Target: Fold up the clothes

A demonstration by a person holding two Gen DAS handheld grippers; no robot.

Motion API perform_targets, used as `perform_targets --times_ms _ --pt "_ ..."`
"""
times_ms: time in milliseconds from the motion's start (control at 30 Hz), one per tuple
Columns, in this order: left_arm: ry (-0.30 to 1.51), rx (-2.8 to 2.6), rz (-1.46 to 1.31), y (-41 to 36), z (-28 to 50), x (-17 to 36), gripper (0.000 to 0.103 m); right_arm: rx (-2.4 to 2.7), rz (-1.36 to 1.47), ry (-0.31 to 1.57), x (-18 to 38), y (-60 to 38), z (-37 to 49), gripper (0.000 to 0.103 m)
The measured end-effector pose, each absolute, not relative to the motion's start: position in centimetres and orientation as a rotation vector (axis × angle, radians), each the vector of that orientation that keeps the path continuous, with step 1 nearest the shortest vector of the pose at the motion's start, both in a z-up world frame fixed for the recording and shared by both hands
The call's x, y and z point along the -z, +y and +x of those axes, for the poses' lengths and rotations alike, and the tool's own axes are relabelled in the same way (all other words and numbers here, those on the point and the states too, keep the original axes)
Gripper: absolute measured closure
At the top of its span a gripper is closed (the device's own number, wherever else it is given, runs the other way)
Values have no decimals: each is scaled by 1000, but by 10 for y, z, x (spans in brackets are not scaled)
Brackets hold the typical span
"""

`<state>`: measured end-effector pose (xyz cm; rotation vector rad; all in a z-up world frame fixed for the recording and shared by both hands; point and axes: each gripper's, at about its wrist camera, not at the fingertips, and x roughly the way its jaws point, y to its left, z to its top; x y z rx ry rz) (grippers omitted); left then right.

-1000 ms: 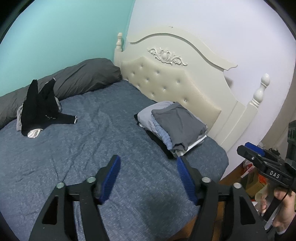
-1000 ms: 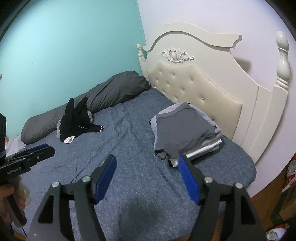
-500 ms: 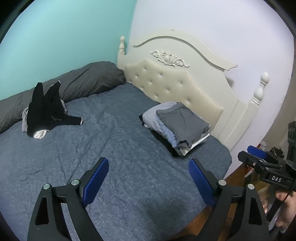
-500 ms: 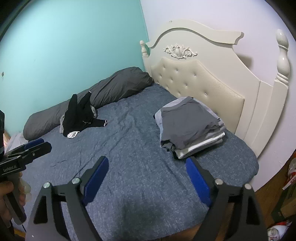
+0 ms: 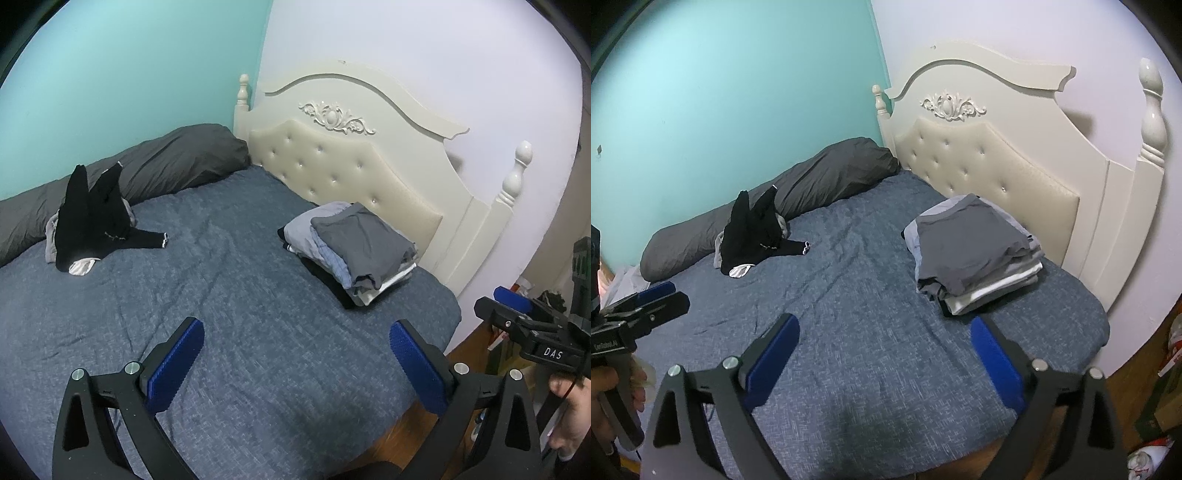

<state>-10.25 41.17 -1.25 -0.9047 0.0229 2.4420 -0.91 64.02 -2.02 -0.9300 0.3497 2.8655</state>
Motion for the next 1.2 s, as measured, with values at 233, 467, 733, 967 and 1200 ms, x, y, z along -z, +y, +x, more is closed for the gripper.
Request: perform_targets --times_ms 233,467,733,967,1200 --pt "13 -2456 -904 408 -98 14 0 -2879 -913 349 18 635 -3 6" --pt "37 -2468 -906 402 -93 16 0 -2886 -915 355 20 630 0 5" --pt "21 -2488 -885 395 -85 13 0 -2894 -904 346 21 624 5 5" --pt "44 -2497 -858 393 -78 9 0 -2899 -901 345 22 620 10 5" --pt "38 -2510 -827 392 -72 7 0 -2906 -885 343 20 617 15 5"
